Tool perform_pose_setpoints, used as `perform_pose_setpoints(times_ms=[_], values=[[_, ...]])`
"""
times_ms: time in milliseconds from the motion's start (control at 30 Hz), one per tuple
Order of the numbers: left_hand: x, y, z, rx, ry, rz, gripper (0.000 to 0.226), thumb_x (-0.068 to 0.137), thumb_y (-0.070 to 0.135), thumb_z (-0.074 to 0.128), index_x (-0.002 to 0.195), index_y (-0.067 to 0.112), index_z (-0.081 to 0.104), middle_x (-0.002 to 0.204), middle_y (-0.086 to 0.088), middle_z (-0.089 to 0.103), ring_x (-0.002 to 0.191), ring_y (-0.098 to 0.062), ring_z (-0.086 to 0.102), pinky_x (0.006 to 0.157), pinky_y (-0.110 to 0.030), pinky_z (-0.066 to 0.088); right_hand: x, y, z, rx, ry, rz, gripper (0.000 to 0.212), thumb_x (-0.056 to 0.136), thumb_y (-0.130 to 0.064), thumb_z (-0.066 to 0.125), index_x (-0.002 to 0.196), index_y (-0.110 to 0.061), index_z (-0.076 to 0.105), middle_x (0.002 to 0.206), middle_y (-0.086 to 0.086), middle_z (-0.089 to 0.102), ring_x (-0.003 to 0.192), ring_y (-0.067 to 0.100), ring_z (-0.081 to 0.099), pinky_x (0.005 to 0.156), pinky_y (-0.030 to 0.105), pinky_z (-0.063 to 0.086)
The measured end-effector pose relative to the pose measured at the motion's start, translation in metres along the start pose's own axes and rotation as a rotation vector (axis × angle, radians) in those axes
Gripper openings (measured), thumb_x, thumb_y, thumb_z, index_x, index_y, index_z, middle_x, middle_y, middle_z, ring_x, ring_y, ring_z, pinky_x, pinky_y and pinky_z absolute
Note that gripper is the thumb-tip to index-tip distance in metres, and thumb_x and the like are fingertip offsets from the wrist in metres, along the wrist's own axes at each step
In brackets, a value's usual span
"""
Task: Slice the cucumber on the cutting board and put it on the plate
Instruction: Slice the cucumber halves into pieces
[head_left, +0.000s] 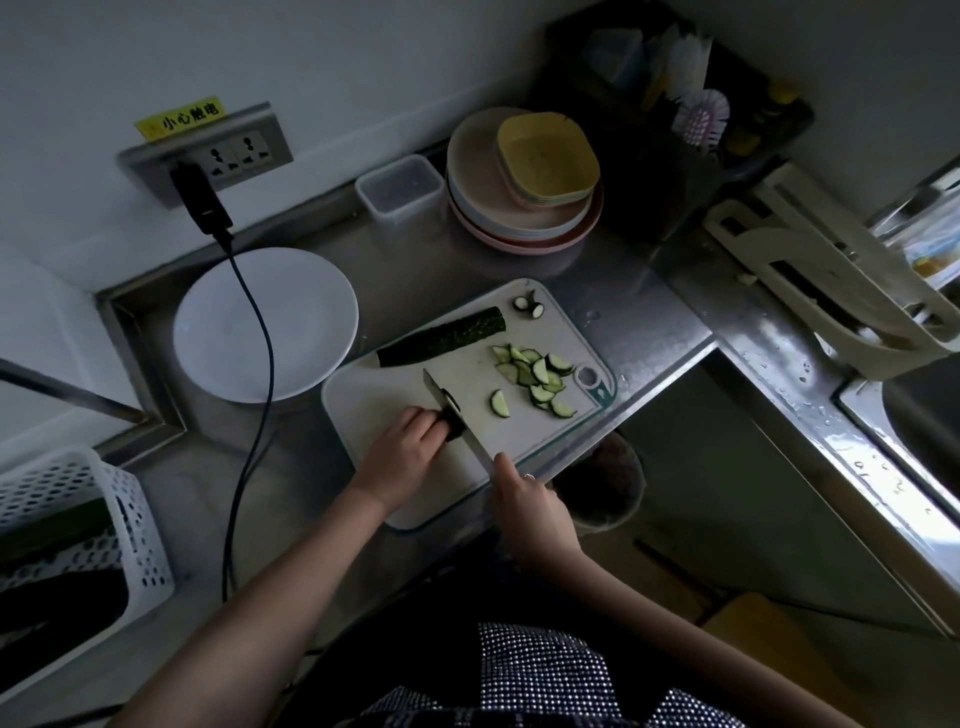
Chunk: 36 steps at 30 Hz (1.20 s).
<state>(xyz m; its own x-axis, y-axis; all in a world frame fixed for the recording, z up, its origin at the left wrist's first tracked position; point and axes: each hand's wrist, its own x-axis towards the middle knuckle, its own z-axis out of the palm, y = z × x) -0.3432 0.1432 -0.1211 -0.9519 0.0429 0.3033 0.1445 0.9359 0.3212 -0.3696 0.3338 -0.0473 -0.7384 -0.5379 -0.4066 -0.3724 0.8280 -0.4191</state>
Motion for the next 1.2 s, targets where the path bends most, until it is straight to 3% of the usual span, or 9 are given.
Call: perform_pose_setpoints(times_ms=[167,467,733,900,1067,1200], values=[[0.0006,0.0014,-0.0013,-0.014,0.008,0.006,0.025,0.081,0.008,0.047,0.095,-0.002,0.066,0.091,-0.017,0.060,0.089,-0.026,0.047,0.070,-0.038,0.055,-0.0013,-0.0016,-0.0020,-0.023,0.000,-0.017,0.009,0.097,-0.017,0.038,0.104,-0.015,0.033,0.081,0.009,0.055,0.077,0.038,0.061,0.056,0.041,0.045],[0.0015,0.0017,-0.0039,-0.037,0.029,0.013,0.020,0.079,0.006,0.049,0.096,0.002,0.058,0.090,-0.017,0.059,0.087,-0.028,0.047,0.068,-0.038,0.054,-0.0011,-0.0030,-0.0027,-0.049,-0.010,-0.016,0.010,0.096,-0.015,0.039,0.103,-0.016,0.032,0.073,0.003,0.044,0.075,0.037,0.061,0.055,0.036,0.037],[0.0014,0.0029,-0.0023,-0.015,-0.009,-0.031,0.030,0.077,0.008,0.043,0.094,-0.002,0.066,0.092,-0.018,0.062,0.090,-0.028,0.045,0.069,-0.039,0.055,0.0023,-0.0039,0.0010,-0.091,-0.055,0.032,0.016,0.095,-0.012,0.039,0.109,-0.014,0.032,0.094,0.013,0.062,0.084,0.038,0.063,0.060,0.041,0.046],[0.0011,0.0030,-0.0034,-0.028,-0.010,-0.031,0.028,0.079,0.009,0.043,0.095,-0.001,0.064,0.092,-0.017,0.061,0.089,-0.028,0.046,0.070,-0.039,0.054,0.0037,-0.0027,0.0014,-0.050,-0.056,0.055,0.011,0.096,-0.015,0.038,0.104,-0.016,0.031,0.092,0.015,0.062,0.083,0.039,0.062,0.060,0.041,0.046],[-0.0011,0.0019,-0.0004,-0.047,0.002,-0.036,0.023,0.087,0.013,0.048,0.094,0.000,0.065,0.095,-0.014,0.061,0.090,-0.027,0.050,0.073,-0.039,0.053,0.0046,0.0035,-0.0052,0.112,0.074,0.187,0.013,0.094,-0.015,0.039,0.093,-0.020,0.027,0.087,0.014,0.059,0.076,0.036,0.059,0.058,0.038,0.044],[-0.0027,0.0030,-0.0015,-0.040,0.032,-0.020,0.025,0.086,0.010,0.047,0.094,-0.001,0.067,0.091,-0.015,0.062,0.088,-0.026,0.050,0.076,-0.038,0.051,0.0007,-0.0028,-0.0057,0.124,0.033,0.103,0.011,0.096,-0.022,0.039,0.094,-0.020,0.029,0.087,0.016,0.061,0.080,0.040,0.060,0.061,0.040,0.044]])
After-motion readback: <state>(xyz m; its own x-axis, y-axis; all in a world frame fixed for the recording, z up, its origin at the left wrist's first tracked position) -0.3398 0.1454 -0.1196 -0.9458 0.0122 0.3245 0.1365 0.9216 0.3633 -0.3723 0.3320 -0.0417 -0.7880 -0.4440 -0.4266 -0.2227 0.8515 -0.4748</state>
